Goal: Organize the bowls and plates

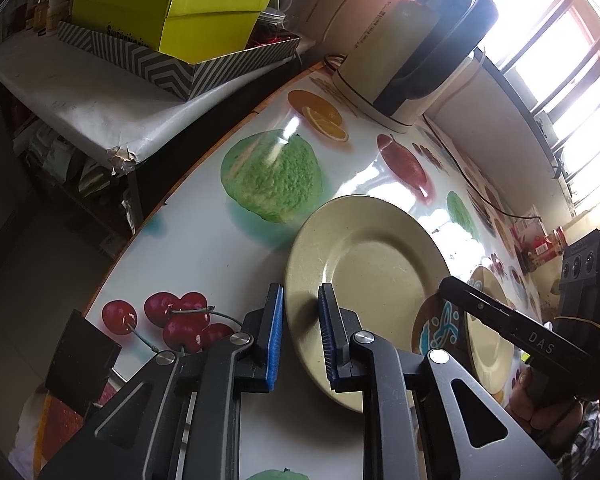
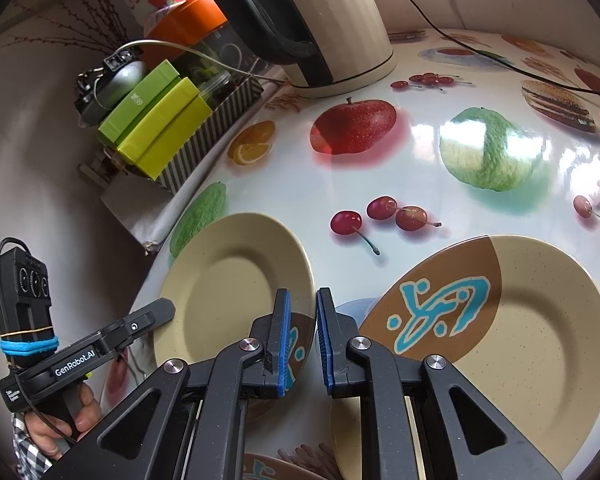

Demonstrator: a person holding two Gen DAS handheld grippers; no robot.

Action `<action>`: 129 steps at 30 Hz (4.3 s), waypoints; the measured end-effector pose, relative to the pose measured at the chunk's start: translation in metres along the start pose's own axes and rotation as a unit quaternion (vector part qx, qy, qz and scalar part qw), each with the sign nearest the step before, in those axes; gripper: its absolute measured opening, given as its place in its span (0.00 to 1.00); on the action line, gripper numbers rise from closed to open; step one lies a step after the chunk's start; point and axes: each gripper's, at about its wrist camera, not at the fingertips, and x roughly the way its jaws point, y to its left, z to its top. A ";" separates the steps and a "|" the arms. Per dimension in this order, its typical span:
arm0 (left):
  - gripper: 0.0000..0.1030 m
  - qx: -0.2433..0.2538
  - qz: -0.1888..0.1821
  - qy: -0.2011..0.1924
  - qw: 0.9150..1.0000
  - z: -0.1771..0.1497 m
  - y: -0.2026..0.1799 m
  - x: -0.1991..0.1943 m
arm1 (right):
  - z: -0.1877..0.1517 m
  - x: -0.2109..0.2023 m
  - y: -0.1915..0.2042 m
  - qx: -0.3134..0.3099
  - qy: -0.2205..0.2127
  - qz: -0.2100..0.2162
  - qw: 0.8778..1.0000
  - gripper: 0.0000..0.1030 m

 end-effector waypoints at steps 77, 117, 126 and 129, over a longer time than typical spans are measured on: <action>0.18 0.059 -0.028 0.029 0.997 -0.099 -0.056 -0.055 | -0.123 -0.118 -0.016 0.078 -0.047 -0.008 0.996 0.13; 0.18 0.076 -0.013 0.045 0.996 -0.113 -0.065 -0.049 | -0.150 -0.123 -0.026 0.097 -0.040 -0.020 0.994 0.15; 0.18 0.075 -0.015 0.046 0.996 -0.113 -0.064 -0.049 | -0.150 -0.124 -0.026 0.098 -0.041 -0.021 0.994 0.16; 0.18 0.080 -0.010 0.050 0.996 -0.112 -0.065 -0.047 | -0.150 -0.126 -0.026 0.097 -0.046 -0.024 0.994 0.23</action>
